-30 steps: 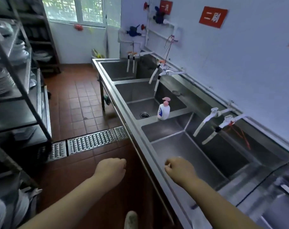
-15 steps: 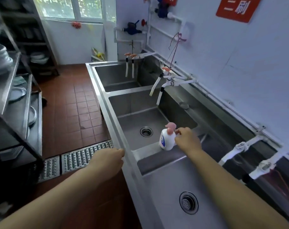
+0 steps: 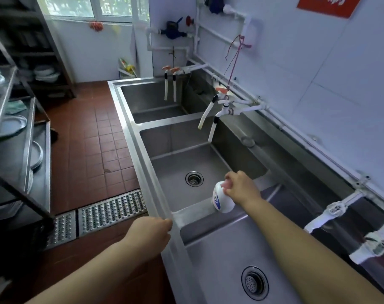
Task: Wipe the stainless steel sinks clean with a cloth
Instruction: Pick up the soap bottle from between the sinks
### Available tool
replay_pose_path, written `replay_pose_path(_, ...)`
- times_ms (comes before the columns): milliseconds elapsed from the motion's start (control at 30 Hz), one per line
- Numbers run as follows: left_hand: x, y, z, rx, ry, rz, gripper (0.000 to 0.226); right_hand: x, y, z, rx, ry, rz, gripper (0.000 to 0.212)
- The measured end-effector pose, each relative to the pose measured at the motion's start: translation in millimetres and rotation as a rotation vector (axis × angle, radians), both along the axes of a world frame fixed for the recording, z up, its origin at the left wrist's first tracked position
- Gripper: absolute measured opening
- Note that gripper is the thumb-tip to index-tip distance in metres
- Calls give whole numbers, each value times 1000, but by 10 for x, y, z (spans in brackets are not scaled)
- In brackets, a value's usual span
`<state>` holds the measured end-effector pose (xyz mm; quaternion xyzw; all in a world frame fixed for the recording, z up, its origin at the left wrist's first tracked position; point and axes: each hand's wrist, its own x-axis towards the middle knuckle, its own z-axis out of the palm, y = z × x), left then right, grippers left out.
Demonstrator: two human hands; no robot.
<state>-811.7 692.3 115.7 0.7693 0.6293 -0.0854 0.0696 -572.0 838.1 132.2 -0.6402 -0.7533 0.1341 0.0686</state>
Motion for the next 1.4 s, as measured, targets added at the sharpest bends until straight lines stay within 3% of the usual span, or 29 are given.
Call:
replay_pose_path(333,124,-912,242,88,-44,-100,23,190,-1272,247,39,95,-7,29)
replay_pose_path(533,439,-2045,267,141,-126,-154,22,419,-2743,474,34,125,8,34)
replay_pose_path(767,1205,-3234,268,122,-358,-236,27,906,-4618,574,-65,170,-30,42)
replay_pose_path(1000,2378,-4120,356,7,-532,-389,24,1715,-6124,577,-111,59,-117,48)
replay_pose_path(1167,3275,-4717,377,-276,-698,-437,12,2507,-7076,521,-90,65,-260,54)
replay_pose_path(1233,3656,-4998,373,-341,-723,-466,24,2855,-7428,492,-76,96,-326,57)
replay_pose_path(1400,4704,-5714,289,-477,-775,-433,14,3758,-8199,425,-38,96,-382,57)
